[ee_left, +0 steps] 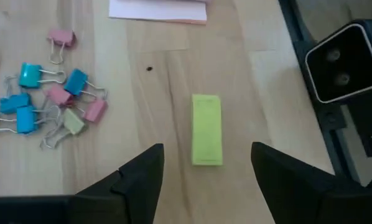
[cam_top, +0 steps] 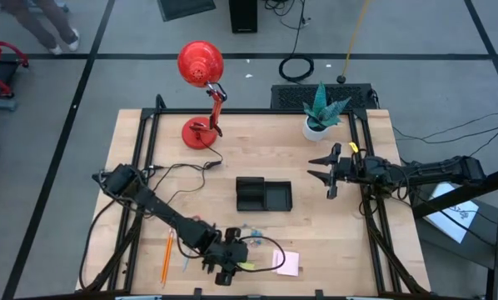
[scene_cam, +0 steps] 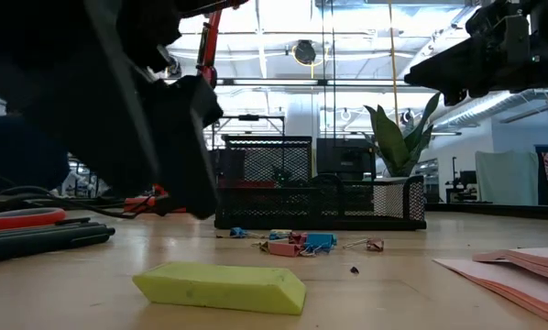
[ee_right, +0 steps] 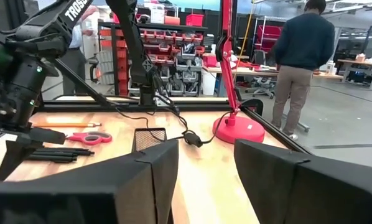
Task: Pick and place office supplies into organizer
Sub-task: Put the yellow eraser into the black desk organizer
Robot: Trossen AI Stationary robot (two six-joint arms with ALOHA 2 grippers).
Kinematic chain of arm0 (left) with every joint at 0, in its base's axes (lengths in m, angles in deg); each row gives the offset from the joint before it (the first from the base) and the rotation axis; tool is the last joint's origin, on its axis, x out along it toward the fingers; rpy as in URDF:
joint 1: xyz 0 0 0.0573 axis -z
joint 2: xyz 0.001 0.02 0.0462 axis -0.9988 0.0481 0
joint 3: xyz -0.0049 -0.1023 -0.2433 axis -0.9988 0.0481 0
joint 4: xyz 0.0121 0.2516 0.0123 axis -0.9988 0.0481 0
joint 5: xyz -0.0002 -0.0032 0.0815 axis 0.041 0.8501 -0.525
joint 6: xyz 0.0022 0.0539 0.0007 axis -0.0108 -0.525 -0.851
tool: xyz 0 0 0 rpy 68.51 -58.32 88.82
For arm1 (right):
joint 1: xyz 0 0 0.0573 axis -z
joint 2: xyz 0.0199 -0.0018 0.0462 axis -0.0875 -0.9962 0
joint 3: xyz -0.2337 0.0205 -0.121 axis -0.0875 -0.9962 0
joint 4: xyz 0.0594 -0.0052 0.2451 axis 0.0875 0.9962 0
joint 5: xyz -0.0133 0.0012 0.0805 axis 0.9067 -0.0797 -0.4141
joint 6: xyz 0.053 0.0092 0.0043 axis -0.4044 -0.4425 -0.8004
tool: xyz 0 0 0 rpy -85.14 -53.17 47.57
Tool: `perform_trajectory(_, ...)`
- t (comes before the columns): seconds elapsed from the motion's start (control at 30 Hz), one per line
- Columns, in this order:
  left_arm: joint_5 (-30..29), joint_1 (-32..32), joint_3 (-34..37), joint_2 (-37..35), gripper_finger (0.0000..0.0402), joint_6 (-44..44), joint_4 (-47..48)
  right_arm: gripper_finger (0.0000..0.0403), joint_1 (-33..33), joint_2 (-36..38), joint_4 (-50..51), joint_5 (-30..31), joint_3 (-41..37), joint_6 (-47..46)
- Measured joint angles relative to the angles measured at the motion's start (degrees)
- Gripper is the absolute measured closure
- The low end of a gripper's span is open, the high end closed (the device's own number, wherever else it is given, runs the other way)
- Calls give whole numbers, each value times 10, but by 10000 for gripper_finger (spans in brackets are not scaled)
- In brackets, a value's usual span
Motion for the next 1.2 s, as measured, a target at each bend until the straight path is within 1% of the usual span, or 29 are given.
perform_trajectory(0.13,-9,7,0,0,156,-15,-33,250,0,0,1,0,0,0)
perform_trajectory(0.27,-56,16,0,0,155,-33,-34,250,0,0,1,0,0,-6)
perform_trajectory(0.37,-75,22,0,0,148,-46,-42,250,0,0,3,0,0,-7)
perform_trajectory(0.57,-73,23,0,37,122,-50,-96,250,0,0,2,0,0,-13)
perform_trajectory(0.73,-71,23,0,54,109,-43,-99,250,0,0,0,0,0,-13)
perform_trajectory(1.0,-70,26,0,55,108,-33,-71,250,0,0,0,0,0,-13)
perform_trajectory(1.2,-90,31,-2,74,108,-41,-79,250,0,0,7,0,0,-13)
